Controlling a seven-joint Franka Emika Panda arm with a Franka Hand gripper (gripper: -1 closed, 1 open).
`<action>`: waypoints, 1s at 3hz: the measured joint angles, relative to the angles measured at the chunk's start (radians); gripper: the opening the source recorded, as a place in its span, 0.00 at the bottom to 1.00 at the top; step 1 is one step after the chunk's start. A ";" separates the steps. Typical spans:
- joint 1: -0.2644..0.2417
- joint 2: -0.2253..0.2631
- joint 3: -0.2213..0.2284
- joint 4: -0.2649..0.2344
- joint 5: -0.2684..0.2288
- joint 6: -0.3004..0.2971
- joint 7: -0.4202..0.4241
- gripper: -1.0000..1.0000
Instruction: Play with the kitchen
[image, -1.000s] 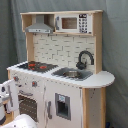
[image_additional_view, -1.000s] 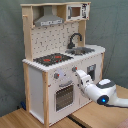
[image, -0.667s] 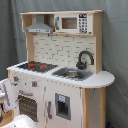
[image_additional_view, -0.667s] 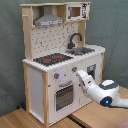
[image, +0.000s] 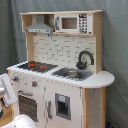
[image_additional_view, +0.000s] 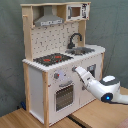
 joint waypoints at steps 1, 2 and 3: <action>-0.010 0.000 -0.028 0.000 -0.049 0.017 -0.115 1.00; -0.020 0.002 -0.045 -0.006 -0.090 0.040 -0.218 1.00; -0.027 0.003 -0.047 -0.021 -0.121 0.079 -0.310 1.00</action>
